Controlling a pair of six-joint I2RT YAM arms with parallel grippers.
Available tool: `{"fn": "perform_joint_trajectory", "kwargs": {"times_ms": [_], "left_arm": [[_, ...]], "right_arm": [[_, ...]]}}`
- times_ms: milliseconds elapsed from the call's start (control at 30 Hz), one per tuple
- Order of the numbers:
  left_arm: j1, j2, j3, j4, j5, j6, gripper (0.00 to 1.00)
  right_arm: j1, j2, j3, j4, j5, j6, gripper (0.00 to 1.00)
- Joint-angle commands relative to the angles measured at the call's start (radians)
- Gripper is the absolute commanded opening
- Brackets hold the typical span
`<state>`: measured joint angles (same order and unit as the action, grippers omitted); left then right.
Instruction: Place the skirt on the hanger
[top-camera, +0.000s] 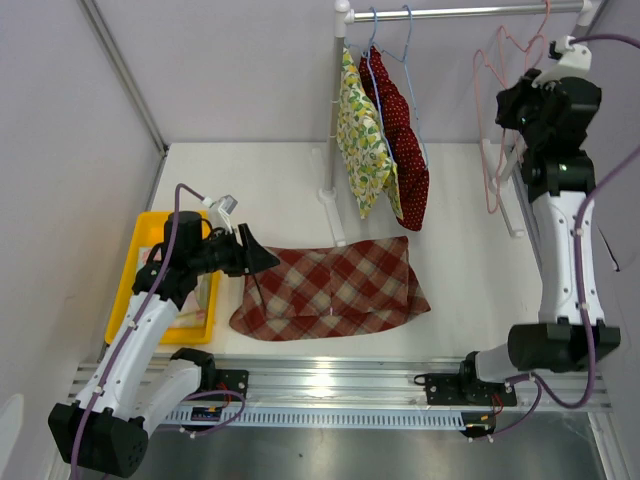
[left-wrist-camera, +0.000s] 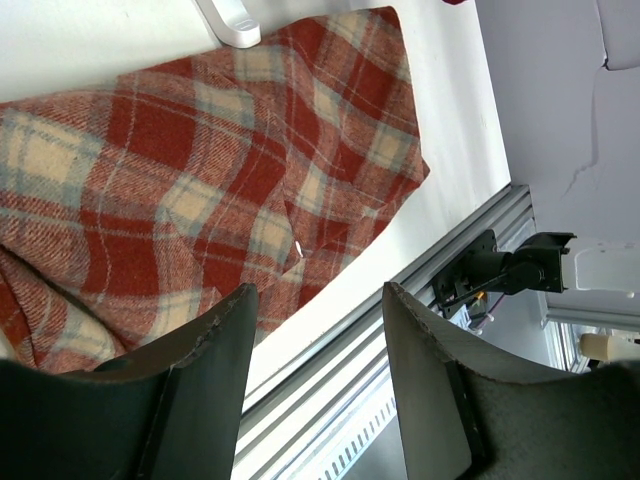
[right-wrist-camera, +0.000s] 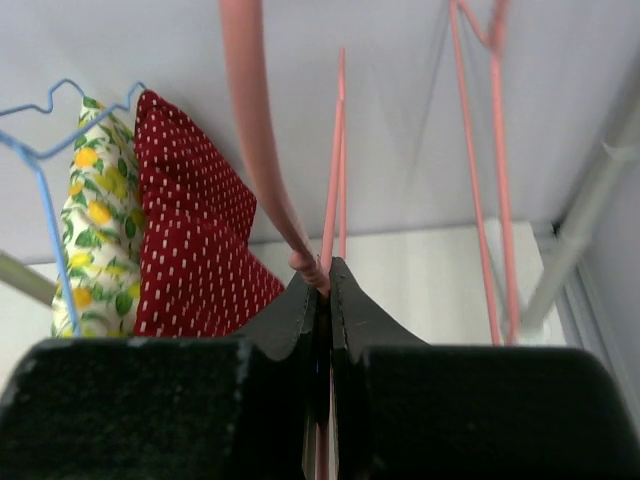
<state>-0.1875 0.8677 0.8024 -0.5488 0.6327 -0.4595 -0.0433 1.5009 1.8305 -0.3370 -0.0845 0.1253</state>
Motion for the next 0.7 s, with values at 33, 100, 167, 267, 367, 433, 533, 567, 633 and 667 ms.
{"fn": "perform_joint_trajectory", "kwargs": {"times_ms": [33, 100, 167, 267, 367, 433, 533, 567, 633, 667], "left_arm": [[-0.004, -0.016, 0.015, 0.021, 0.025, 0.024, 0.59], [-0.004, -0.018, 0.015, 0.021, 0.027, 0.022, 0.58], [-0.004, -0.018, 0.023, 0.018, 0.027, 0.022, 0.58], [-0.004, -0.022, 0.040, 0.006, 0.022, 0.022, 0.58], [-0.004, -0.039, 0.073, -0.008, 0.018, 0.013, 0.59], [-0.004, -0.053, 0.110, -0.016, 0.009, 0.005, 0.59], [-0.004, -0.062, 0.162, -0.037, 0.002, -0.007, 0.58], [-0.004, -0.078, 0.178, -0.040, -0.001, -0.013, 0.58], [-0.004, -0.105, 0.195, -0.048, -0.008, -0.027, 0.58], [-0.004, -0.114, 0.222, -0.057, -0.020, -0.031, 0.59]], "right_arm": [[-0.030, -0.233, -0.106, -0.079, 0.003, 0.089, 0.00], [-0.030, -0.350, -0.148, -0.109, -0.036, 0.103, 0.00], [-0.030, -0.425, -0.197, -0.126, -0.136, 0.109, 0.00], [-0.030, -0.528, -0.234, -0.140, -0.361, 0.166, 0.00], [-0.003, -0.567, -0.241, -0.145, -0.558, 0.214, 0.00], [0.076, -0.584, -0.257, -0.123, -0.630, 0.268, 0.00], [0.163, -0.582, -0.322, -0.031, -0.690, 0.335, 0.00], [0.257, -0.576, -0.344, -0.036, -0.648, 0.314, 0.00], [0.444, -0.545, -0.350, -0.097, -0.490, 0.233, 0.00], [0.510, -0.533, -0.371, -0.100, -0.441, 0.212, 0.00]]}}
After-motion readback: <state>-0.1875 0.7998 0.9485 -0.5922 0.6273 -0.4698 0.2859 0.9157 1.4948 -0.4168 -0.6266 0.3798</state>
